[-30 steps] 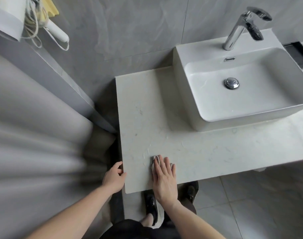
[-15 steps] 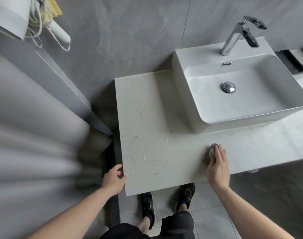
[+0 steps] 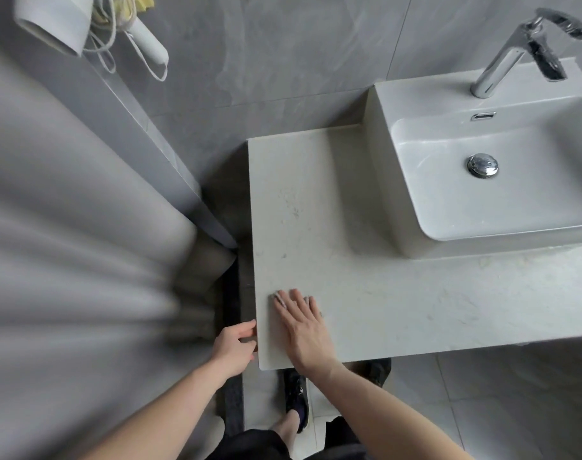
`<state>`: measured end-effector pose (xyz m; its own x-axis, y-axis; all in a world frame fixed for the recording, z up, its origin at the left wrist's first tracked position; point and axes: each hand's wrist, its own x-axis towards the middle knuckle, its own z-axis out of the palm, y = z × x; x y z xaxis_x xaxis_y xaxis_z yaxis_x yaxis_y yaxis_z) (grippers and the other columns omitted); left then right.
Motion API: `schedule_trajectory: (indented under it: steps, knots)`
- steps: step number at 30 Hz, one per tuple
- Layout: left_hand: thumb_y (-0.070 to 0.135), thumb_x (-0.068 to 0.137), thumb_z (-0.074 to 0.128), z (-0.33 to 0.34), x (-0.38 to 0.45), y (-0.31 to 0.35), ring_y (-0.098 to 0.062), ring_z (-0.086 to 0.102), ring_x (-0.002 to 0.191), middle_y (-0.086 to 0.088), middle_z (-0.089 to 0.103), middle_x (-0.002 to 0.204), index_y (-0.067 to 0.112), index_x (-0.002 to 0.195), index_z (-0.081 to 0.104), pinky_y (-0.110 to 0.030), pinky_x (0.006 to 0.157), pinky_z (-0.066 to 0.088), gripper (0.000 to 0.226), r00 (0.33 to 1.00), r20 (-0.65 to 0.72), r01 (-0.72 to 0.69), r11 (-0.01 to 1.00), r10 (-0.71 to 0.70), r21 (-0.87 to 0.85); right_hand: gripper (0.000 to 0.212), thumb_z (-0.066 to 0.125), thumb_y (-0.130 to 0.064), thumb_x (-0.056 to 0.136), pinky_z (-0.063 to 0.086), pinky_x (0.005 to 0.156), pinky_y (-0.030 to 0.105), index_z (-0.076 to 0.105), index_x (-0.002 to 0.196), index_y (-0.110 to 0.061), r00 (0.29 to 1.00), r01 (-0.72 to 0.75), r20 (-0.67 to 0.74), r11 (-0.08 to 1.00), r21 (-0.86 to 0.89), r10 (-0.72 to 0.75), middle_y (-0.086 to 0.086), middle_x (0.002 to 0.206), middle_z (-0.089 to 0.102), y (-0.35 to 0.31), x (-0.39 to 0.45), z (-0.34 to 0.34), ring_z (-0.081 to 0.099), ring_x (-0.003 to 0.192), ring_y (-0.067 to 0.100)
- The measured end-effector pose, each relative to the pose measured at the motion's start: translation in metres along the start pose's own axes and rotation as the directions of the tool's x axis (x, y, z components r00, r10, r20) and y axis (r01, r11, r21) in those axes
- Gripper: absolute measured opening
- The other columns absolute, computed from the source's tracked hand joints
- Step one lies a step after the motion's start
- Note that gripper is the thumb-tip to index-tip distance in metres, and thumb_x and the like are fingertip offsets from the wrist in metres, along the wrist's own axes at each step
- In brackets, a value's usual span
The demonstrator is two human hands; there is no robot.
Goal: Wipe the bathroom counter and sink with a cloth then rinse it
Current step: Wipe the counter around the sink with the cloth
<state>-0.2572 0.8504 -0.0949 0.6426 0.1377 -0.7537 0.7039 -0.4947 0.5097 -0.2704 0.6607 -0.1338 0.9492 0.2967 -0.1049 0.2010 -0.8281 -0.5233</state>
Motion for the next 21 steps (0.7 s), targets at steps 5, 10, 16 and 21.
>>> schedule_trajectory:
  steps: [5,10,16,21]
  knots:
    - [-0.004,0.092,0.058,-0.005,0.001,-0.015,-0.011,0.069,0.1,0.002,0.066,0.121,0.021,0.143,0.057,-0.032,0.082,0.062,0.057,0.998,0.062,0.027,1.0,-0.028,0.01,0.074,0.05,-0.008,0.095,0.001,0.128,0.038,0.026,0.163,-0.022,0.973,0.214,0.086,0.977,0.014,-0.214,-0.006,0.171,0.022,0.014,-0.02,0.001,0.008,0.159,0.02]
    - [0.002,0.093,0.059,-0.003,0.001,-0.018,-0.017,0.07,0.1,0.003,0.065,0.124,0.025,0.141,0.059,-0.033,0.079,0.063,0.053,0.999,0.053,0.0,1.0,0.0,0.004,0.077,0.046,0.011,0.088,0.015,0.129,0.037,0.042,0.157,-0.022,0.999,0.028,-0.036,0.994,0.107,-0.024,-0.012,0.165,0.031,0.057,-0.007,-0.035,0.024,0.157,0.02]
    - [0.003,0.095,0.058,-0.001,0.002,-0.024,-0.016,0.069,0.106,0.002,0.062,0.13,0.027,0.144,0.056,-0.031,0.082,0.062,0.055,0.998,0.057,-0.014,1.0,0.015,-0.021,0.056,0.04,0.001,0.101,0.022,0.127,0.042,0.045,0.155,-0.013,0.922,-0.297,-0.202,0.938,0.176,0.33,0.007,0.163,0.04,0.099,0.073,-0.086,0.027,0.154,0.037]
    - [0.002,0.096,0.059,0.003,0.003,-0.031,-0.016,0.069,0.109,0.001,0.059,0.139,0.025,0.147,0.053,-0.033,0.088,0.061,0.056,0.998,0.067,-0.014,0.997,0.018,-0.071,0.076,0.036,-0.002,0.092,0.007,0.127,0.053,0.019,0.164,-0.021,0.958,-0.288,-0.038,0.956,-0.06,0.286,-0.003,0.172,0.015,0.077,0.097,-0.072,0.01,0.158,0.034]
